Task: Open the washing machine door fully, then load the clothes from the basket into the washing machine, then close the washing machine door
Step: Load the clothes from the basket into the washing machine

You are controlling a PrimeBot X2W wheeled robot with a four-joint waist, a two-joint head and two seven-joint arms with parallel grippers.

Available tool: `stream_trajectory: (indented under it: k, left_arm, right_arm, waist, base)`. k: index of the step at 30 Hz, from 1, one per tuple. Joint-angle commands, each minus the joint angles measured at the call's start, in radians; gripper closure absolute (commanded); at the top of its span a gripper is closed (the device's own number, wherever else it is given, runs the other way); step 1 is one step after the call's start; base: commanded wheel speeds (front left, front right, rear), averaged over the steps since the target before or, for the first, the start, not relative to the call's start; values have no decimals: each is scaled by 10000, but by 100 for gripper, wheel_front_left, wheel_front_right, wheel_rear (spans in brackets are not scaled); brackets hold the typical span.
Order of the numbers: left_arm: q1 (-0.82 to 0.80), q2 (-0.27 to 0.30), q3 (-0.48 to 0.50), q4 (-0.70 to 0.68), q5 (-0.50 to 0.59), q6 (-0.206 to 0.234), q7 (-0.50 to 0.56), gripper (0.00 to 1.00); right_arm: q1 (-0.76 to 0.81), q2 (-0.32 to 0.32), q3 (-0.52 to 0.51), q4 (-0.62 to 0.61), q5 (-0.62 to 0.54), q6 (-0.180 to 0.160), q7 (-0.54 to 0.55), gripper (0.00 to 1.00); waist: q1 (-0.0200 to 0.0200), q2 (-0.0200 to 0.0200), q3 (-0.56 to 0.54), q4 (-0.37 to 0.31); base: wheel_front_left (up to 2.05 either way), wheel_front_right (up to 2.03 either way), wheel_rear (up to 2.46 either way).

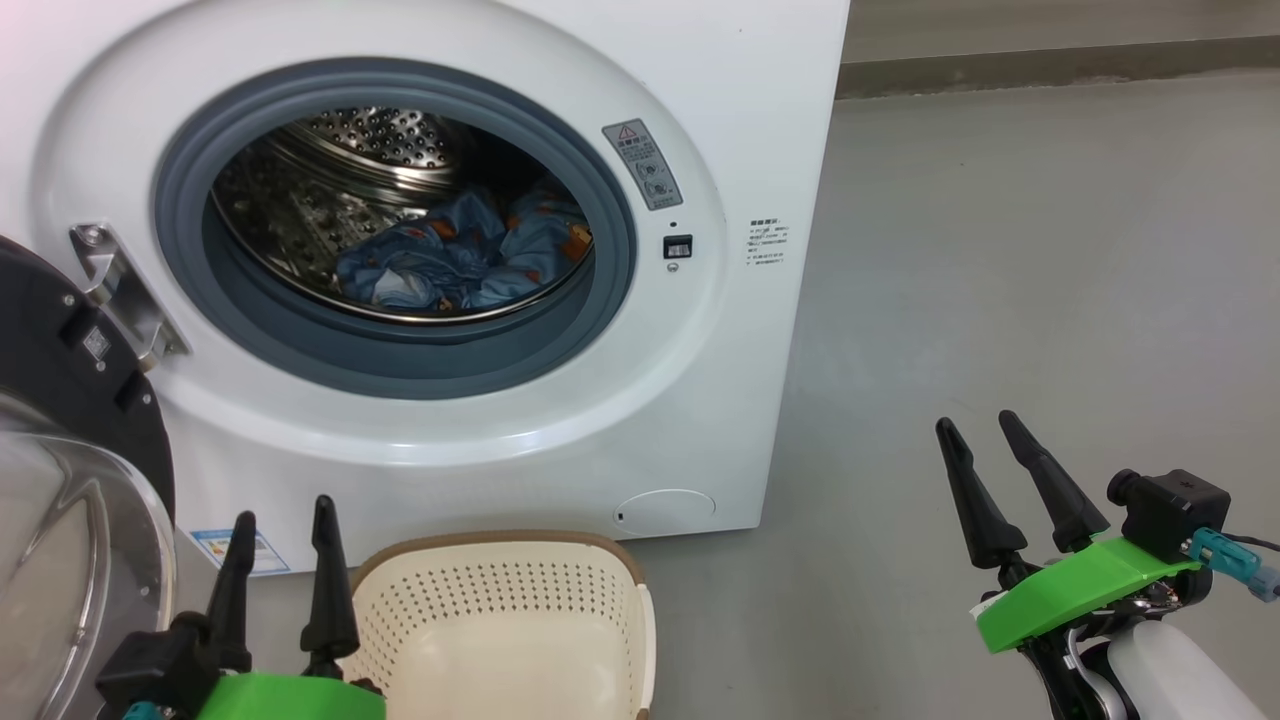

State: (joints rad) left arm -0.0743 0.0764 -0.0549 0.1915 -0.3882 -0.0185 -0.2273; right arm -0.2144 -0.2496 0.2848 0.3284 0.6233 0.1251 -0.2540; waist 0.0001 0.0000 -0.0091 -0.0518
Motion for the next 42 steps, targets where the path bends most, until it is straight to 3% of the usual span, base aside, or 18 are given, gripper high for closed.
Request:
stream_trajectory:
  k: [1, 42]
  left_arm:
    - [-116, 131, 267, -361, -80, -51, 72, 0]
    - [-85, 412, 0, -65, -111, 196, 66, 0]
  right_arm:
    - [11, -126, 99, -216, -78, 56, -78, 0]
    - [-60, -120, 144, -169, -100, 56, -78, 0]
  waist:
    - [-1, 0, -2, -13]
    - [-1, 0, -18, -76]
  base:
    - [0, 0, 0]
    - [0, 0, 0]
